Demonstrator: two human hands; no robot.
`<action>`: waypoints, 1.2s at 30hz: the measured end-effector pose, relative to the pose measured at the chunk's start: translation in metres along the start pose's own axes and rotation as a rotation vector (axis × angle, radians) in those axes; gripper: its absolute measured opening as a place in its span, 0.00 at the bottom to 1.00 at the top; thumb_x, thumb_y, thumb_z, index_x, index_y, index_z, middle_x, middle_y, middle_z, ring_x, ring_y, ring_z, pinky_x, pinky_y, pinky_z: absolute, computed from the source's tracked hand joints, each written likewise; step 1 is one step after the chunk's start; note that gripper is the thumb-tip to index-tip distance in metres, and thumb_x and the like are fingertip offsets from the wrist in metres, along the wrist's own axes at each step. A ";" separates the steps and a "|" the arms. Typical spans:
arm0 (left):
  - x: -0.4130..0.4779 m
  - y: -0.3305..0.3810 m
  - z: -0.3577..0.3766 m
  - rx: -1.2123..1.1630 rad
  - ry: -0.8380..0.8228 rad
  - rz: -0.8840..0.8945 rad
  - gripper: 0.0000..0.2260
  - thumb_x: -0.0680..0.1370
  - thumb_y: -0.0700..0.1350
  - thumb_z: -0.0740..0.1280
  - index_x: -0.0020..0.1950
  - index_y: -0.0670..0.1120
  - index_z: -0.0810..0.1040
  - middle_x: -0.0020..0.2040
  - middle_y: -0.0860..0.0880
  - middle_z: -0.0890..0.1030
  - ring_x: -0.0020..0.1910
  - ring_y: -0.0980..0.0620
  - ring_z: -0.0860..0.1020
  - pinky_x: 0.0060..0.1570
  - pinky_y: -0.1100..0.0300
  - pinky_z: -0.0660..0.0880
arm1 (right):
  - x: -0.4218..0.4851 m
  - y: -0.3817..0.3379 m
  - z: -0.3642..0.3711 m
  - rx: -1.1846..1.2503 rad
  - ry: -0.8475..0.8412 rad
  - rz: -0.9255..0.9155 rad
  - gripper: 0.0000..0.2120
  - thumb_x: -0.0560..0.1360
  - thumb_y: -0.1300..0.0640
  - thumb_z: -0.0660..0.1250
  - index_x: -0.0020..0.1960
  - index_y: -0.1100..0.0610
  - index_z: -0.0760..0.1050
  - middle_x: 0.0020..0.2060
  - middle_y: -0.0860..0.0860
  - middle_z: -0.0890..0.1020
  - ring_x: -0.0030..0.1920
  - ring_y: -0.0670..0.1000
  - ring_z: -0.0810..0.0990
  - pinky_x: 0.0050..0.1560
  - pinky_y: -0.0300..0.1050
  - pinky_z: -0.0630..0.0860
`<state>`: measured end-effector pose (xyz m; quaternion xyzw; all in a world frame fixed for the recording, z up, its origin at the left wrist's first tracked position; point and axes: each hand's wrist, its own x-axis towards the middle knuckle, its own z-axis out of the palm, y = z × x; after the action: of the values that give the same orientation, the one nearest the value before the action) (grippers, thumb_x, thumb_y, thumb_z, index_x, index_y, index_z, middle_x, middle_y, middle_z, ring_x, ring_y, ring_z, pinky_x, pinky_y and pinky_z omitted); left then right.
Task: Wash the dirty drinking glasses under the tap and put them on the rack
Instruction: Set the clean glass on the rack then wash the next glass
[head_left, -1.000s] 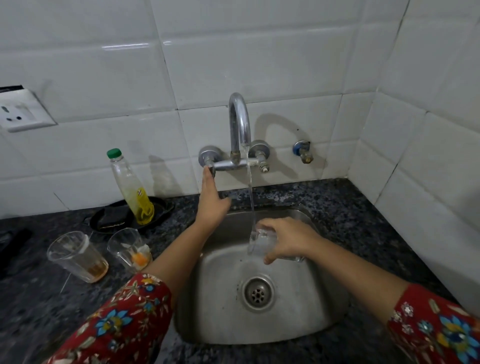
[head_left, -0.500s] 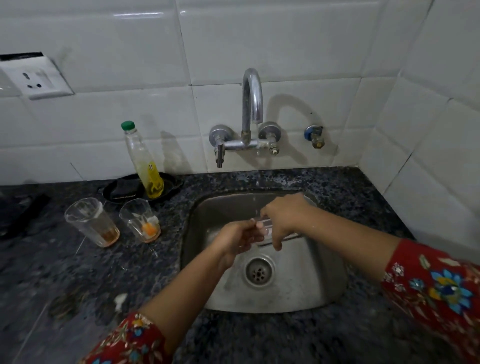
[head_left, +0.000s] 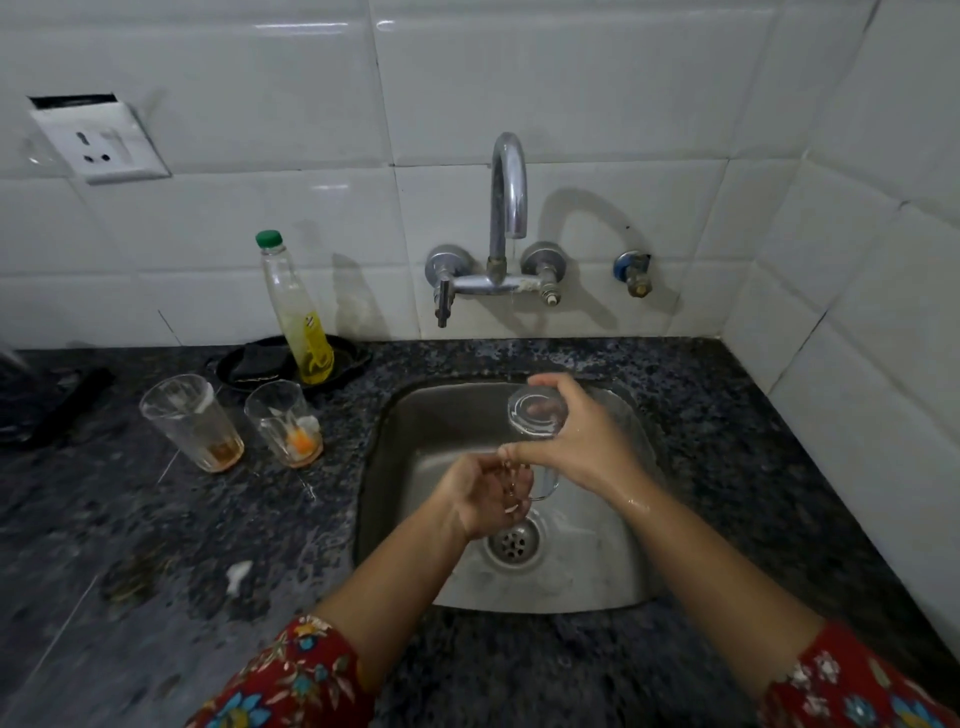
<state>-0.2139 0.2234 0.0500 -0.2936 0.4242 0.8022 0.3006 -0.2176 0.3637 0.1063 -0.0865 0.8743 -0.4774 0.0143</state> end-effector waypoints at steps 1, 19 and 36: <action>0.001 -0.004 0.000 -0.004 0.023 0.006 0.17 0.80 0.44 0.54 0.34 0.45 0.75 0.27 0.48 0.77 0.25 0.53 0.77 0.40 0.58 0.66 | -0.004 0.009 0.009 0.075 0.037 0.004 0.39 0.52 0.43 0.81 0.60 0.41 0.69 0.49 0.45 0.81 0.50 0.45 0.81 0.53 0.47 0.79; -0.095 0.088 -0.107 0.287 0.302 0.745 0.08 0.81 0.46 0.62 0.51 0.47 0.81 0.46 0.48 0.84 0.38 0.54 0.79 0.41 0.61 0.72 | 0.035 -0.083 0.095 1.343 -0.024 0.663 0.10 0.69 0.47 0.72 0.36 0.51 0.77 0.47 0.49 0.82 0.47 0.51 0.78 0.46 0.46 0.72; -0.235 0.220 -0.463 0.108 0.547 0.788 0.11 0.82 0.45 0.59 0.52 0.47 0.81 0.41 0.54 0.85 0.42 0.53 0.80 0.45 0.60 0.72 | 0.121 -0.301 0.440 1.027 -0.370 0.597 0.08 0.68 0.55 0.74 0.44 0.55 0.79 0.40 0.47 0.78 0.42 0.47 0.75 0.49 0.44 0.71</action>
<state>-0.1230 -0.3291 0.1155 -0.2949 0.6077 0.7251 -0.1340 -0.2484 -0.1818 0.1263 0.0984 0.5024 -0.7895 0.3385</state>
